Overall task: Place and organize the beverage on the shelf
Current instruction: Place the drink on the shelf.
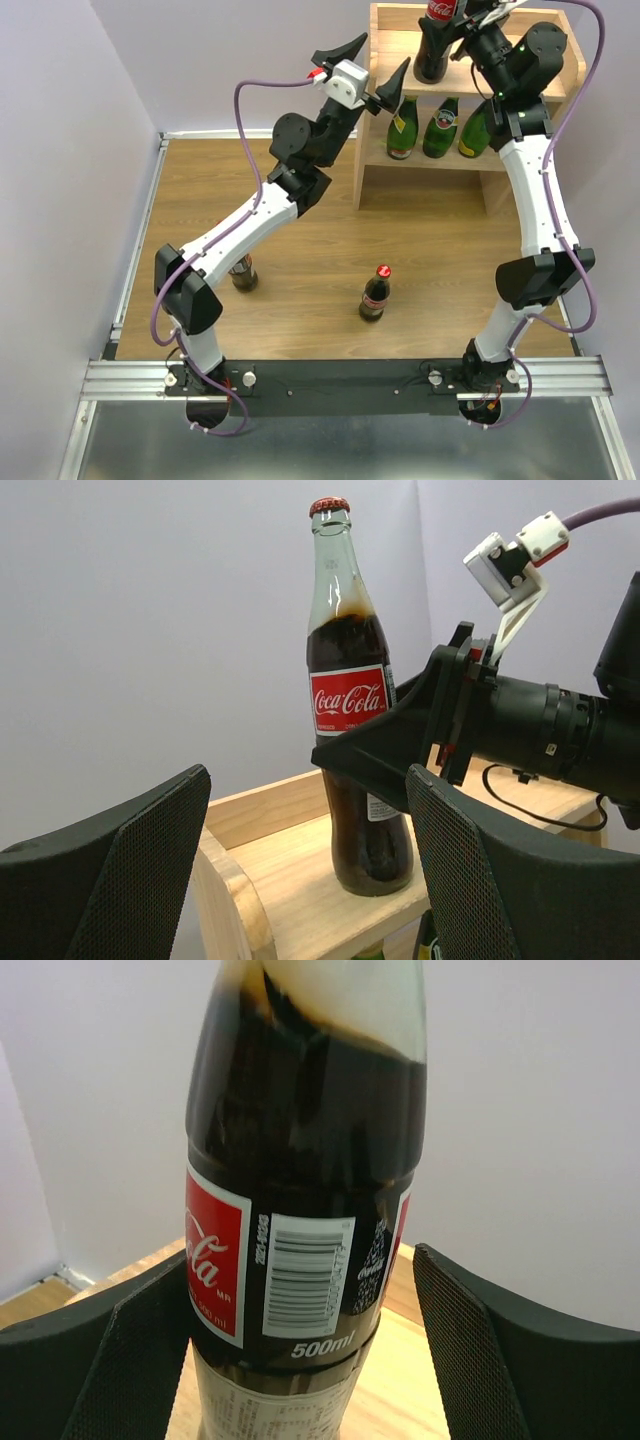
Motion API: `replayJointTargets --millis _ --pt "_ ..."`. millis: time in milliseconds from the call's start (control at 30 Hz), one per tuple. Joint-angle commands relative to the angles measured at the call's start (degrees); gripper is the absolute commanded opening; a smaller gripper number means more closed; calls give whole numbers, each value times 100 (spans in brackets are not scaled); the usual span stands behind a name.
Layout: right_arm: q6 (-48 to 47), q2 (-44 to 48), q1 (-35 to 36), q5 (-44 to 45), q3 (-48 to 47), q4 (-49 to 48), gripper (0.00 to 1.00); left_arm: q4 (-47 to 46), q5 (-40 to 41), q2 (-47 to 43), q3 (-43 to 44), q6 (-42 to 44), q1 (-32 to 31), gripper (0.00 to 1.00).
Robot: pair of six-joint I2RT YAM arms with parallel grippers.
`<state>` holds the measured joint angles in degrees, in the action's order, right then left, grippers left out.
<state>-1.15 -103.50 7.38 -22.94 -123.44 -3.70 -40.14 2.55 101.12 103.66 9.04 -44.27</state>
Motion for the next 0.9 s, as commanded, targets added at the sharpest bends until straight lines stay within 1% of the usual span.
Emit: replayJointTargets --millis 0,167,267,367,400,500,567,600,700,867 --pt "-114 67 -70 -53 267 160 89 -301 71 -373 -249 72 -11 87" --pt "-272 102 -61 9 548 160 88 -433 114 -681 -731 37 -20 87" --pt "-333 111 -70 53 627 151 86 -477 141 -883 -1004 -25 -11 87" --pt "-412 164 -61 114 680 151 73 -495 176 -1093 -1285 -69 -11 87" --pt "-430 173 -70 132 698 151 66 -512 185 -1155 -1374 -69 -20 87" --pt "-579 269 -61 316 777 151 54 -582 237 -1410 -1725 -86 -11 87" --pt "-711 330 -70 492 856 151 53 -600 255 -1612 -2023 -104 -11 87" --pt "-746 409 -78 544 891 151 51 -635 281 -1691 -2121 -104 -20 87" --pt "-808 541 -140 668 1049 151 51 -688 343 -1964 -2498 -95 -11 87" --pt "-571 691 -386 686 1260 151 50 -706 387 -2333 -2955 -86 -11 87"
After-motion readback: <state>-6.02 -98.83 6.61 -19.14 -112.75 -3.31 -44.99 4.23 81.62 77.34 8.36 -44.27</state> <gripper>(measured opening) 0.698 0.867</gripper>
